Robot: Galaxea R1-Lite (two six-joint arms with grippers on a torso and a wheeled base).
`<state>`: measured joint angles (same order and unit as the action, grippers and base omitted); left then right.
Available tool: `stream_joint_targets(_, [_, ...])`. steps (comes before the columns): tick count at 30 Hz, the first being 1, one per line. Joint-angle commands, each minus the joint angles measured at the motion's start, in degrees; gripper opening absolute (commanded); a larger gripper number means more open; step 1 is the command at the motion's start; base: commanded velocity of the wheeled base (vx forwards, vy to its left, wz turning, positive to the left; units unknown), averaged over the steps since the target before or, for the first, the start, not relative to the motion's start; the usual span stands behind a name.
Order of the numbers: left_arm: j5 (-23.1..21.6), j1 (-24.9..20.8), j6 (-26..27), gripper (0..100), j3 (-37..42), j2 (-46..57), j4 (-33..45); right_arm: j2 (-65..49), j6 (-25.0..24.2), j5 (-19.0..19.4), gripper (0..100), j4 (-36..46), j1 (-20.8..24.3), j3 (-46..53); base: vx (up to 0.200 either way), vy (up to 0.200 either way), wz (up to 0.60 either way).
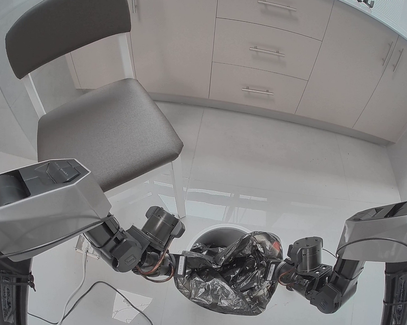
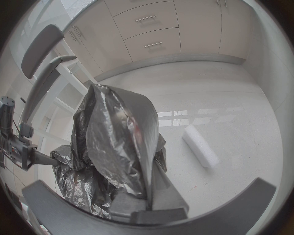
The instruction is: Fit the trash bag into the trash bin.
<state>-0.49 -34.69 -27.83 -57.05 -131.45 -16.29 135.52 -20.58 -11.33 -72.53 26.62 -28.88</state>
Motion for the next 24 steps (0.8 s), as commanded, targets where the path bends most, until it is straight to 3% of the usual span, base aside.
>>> stream_joint_targets(1, [0.0,0.1,0.0,0,-0.3,-0.6,-0.1,0.0,1.2,0.0,0,-0.1,-1.5,0.5,0.000,0.000,0.00])
stream_joint_targets(8, [-0.4,0.9,-0.3,0,-0.6,-0.6,-2.5,0.4,5.5,-0.1,0,0.0,-3.5,0.6,0.000,0.000,0.00])
stream_joint_targets(9, [-0.4,0.9,-0.3,0,-0.3,-0.7,-3.2,0.6,6.0,-0.1,100,-0.1,-3.9,0.6,0.000,0.000,0.00])
stream_joint_targets(22, [-0.3,0.9,-0.4,0,0.0,0.8,-3.7,-2.2,9.2,-0.1,100,-0.2,-3.5,-1.8,0.000,0.000,0.00])
stream_joint_targets(24, [-0.3,1.0,-0.6,0,0.0,1.7,-3.7,-5.3,11.6,-0.1,100,0.6,-3.1,-3.0,0.000,0.000,0.00])
